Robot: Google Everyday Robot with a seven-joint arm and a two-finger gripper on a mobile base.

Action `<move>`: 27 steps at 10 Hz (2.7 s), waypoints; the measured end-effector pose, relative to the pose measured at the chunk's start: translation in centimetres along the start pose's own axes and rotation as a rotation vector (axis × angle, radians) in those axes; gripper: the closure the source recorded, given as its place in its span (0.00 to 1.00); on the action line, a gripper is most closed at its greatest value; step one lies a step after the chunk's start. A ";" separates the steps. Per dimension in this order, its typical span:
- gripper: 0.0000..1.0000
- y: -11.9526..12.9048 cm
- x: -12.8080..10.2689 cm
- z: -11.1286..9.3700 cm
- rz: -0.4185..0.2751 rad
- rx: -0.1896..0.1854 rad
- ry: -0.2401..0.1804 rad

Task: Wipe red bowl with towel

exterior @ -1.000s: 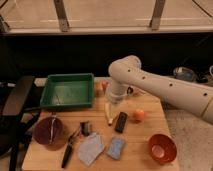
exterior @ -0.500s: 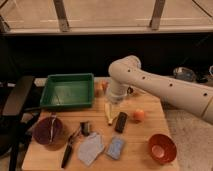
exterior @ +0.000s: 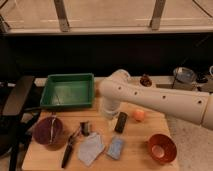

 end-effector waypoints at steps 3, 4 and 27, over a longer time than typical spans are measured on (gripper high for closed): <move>0.40 1.2 -2.5 3.2 -0.068 -0.010 -0.034; 0.40 1.4 -3.4 4.4 -0.077 -0.013 -0.048; 1.00 3.7 2.7 1.3 0.222 0.026 -0.048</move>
